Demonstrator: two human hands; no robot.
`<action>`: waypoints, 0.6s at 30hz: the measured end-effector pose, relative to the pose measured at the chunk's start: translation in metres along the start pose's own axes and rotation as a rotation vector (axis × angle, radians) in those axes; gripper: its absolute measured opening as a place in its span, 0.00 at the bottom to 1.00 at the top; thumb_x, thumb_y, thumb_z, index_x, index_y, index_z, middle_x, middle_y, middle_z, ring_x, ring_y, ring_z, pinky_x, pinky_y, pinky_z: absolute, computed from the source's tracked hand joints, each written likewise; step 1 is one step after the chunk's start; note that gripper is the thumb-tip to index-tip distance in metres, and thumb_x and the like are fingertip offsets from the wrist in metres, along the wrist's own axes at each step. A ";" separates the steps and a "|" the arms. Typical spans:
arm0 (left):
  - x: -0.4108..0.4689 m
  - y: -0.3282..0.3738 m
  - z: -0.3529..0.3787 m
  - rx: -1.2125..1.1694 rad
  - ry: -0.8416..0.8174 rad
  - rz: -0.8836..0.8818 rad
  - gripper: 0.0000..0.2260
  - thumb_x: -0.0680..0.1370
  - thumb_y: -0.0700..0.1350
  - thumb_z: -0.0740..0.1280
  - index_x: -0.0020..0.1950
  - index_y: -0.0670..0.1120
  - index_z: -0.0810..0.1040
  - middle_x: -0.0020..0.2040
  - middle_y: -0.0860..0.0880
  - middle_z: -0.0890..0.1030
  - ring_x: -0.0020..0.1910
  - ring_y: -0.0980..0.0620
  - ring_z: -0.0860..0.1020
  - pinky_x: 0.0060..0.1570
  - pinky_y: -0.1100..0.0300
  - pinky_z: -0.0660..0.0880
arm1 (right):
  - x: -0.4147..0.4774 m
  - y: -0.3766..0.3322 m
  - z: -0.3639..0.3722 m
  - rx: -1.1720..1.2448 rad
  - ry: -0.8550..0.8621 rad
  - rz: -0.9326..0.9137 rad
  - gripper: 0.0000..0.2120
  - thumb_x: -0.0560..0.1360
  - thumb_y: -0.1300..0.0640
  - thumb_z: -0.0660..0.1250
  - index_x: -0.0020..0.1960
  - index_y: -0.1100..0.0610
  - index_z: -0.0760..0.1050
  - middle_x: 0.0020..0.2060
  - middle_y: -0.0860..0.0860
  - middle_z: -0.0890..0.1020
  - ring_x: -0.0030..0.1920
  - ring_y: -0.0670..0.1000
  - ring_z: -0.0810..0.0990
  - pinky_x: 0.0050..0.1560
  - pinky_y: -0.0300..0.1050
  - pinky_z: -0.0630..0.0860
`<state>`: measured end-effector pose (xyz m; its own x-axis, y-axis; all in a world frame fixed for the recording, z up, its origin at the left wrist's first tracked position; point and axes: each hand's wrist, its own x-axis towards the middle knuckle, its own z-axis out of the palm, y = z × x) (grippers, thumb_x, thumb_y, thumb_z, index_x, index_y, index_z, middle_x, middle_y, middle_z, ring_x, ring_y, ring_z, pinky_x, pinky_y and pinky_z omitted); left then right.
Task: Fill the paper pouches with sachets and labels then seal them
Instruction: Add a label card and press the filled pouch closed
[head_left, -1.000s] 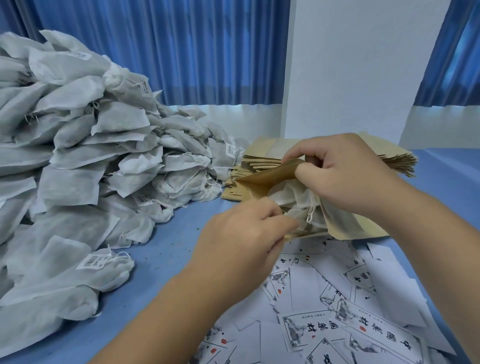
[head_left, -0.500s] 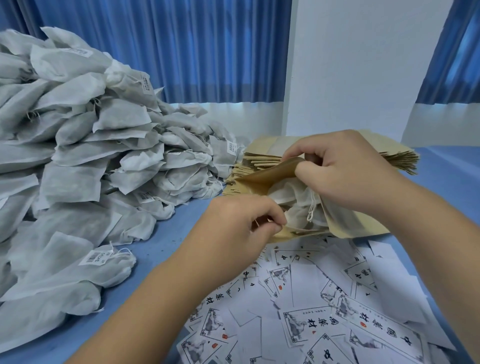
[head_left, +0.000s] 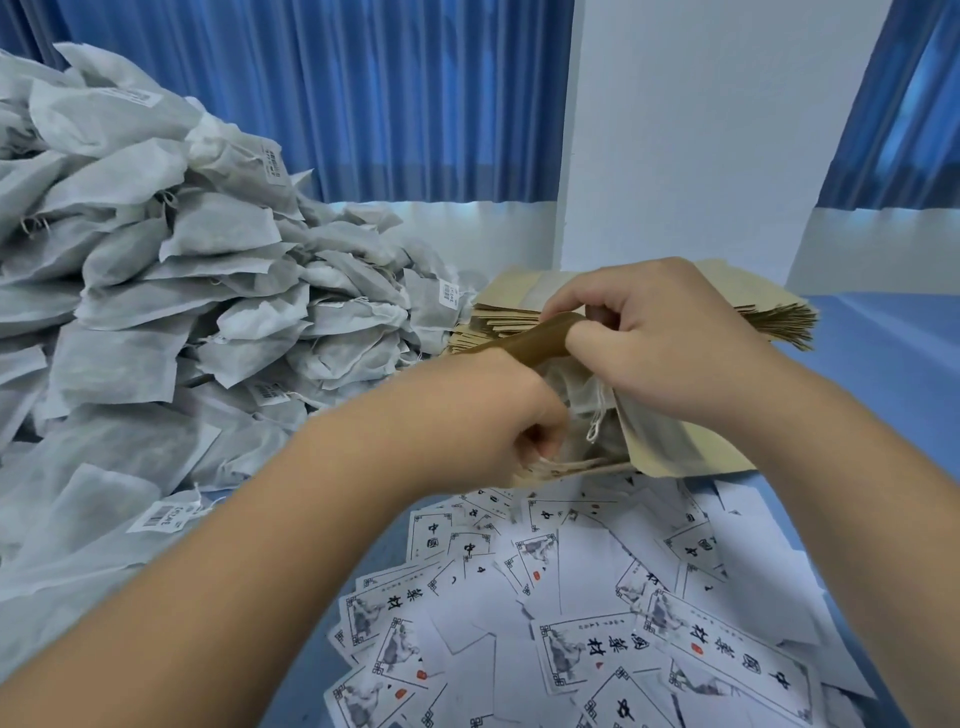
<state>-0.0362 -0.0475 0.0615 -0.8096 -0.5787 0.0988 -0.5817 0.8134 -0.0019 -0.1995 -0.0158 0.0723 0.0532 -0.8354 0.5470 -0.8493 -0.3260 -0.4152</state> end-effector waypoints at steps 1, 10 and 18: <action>0.001 0.000 -0.004 0.033 0.011 -0.016 0.11 0.72 0.41 0.66 0.36 0.57 0.73 0.31 0.59 0.74 0.33 0.62 0.72 0.30 0.63 0.67 | 0.000 -0.001 0.000 0.000 -0.004 -0.001 0.13 0.64 0.54 0.58 0.40 0.46 0.80 0.26 0.42 0.74 0.29 0.43 0.70 0.28 0.33 0.65; 0.024 0.016 0.025 0.354 0.087 -0.090 0.04 0.79 0.50 0.63 0.48 0.51 0.75 0.36 0.52 0.68 0.36 0.47 0.70 0.35 0.57 0.66 | -0.001 -0.001 -0.001 0.002 -0.023 -0.017 0.11 0.68 0.61 0.62 0.42 0.49 0.82 0.25 0.37 0.74 0.30 0.39 0.72 0.30 0.29 0.65; -0.016 -0.007 0.019 -0.017 0.496 -0.039 0.09 0.77 0.55 0.65 0.52 0.53 0.78 0.45 0.56 0.76 0.40 0.54 0.73 0.42 0.53 0.76 | -0.003 -0.004 -0.005 -0.024 -0.093 -0.050 0.13 0.70 0.62 0.63 0.45 0.48 0.82 0.29 0.32 0.75 0.33 0.36 0.73 0.33 0.29 0.65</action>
<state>-0.0205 -0.0450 0.0415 -0.6497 -0.5140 0.5601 -0.6059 0.7951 0.0268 -0.1988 -0.0097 0.0760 0.1432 -0.8561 0.4965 -0.8567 -0.3584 -0.3709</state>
